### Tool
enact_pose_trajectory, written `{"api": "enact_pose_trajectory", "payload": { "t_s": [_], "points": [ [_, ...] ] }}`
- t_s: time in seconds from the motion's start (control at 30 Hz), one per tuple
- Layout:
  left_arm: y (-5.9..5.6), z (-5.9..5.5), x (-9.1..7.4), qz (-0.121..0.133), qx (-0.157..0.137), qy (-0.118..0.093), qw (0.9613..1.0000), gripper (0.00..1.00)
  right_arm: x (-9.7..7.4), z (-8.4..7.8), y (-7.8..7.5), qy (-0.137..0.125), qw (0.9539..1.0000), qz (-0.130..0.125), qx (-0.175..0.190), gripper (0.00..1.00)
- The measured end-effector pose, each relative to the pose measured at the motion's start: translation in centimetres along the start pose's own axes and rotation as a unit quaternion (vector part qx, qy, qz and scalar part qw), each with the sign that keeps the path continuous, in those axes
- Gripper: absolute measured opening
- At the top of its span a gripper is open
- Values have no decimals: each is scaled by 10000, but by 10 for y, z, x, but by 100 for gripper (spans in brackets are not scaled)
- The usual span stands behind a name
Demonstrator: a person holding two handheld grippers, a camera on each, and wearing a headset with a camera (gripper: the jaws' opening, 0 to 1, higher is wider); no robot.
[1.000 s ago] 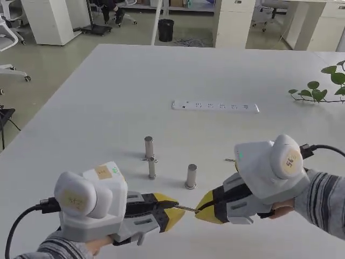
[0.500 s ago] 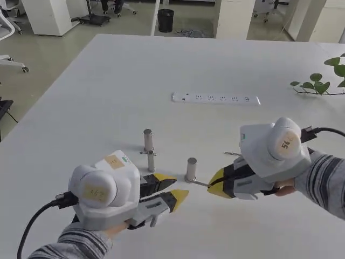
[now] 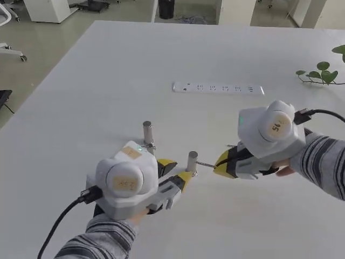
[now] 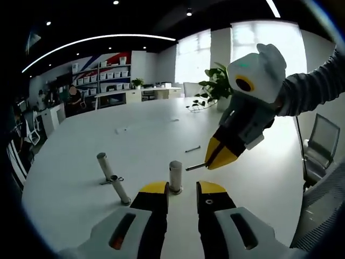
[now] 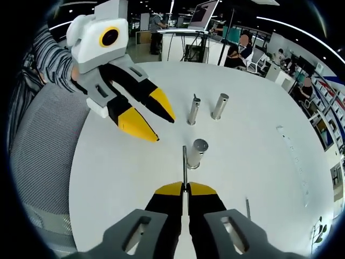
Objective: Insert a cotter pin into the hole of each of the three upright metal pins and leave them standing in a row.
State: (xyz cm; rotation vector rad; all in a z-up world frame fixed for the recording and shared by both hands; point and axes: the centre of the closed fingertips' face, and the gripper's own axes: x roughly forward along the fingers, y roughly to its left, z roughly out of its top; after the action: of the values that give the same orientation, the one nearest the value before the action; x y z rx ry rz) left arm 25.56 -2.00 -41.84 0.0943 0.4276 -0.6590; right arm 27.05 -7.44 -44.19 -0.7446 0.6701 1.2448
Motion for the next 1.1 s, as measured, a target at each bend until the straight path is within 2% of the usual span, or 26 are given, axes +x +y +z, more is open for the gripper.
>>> {"api": "enact_pose_trajectory", "payload": {
  "t_s": [0.17, 0.23, 0.27, 0.43, 0.63, 0.83, 0.93, 1.1],
  "points": [
    [6, -8, 12, 147, 15, 155, 9998, 19, 2, -4, -5, 91, 9999, 6, -96, 0],
    [7, -12, 15, 176, 76, 236, 9995, 19, 3, -6, -7, 131, 9998, 1, -141, 0],
    [9, -14, 18, 230, 211, 302, 9991, 20, 3, -7, -9, 148, 9998, -1, -145, 0],
    [7, -16, 27, 255, 200, 392, 9987, 21, 3, -10, -13, 263, 9992, -68, -308, 0],
    [8, -16, 40, 357, 322, 490, 9976, 20, 6, -12, -19, 254, 9991, -121, -314, 0],
    [10, -19, 52, 459, 288, 568, 9969, 18, 5, -14, -22, 261, 9991, -135, -317, 0],
    [8, -24, 56, 474, 346, 664, 9961, 18, 5, -9, -22, 135, 9993, -98, -322, 0],
    [13, -27, 60, 570, 254, 707, 9955, 17, 5, -7, -22, 148, 9988, -74, -451, 0]
  ]
}}
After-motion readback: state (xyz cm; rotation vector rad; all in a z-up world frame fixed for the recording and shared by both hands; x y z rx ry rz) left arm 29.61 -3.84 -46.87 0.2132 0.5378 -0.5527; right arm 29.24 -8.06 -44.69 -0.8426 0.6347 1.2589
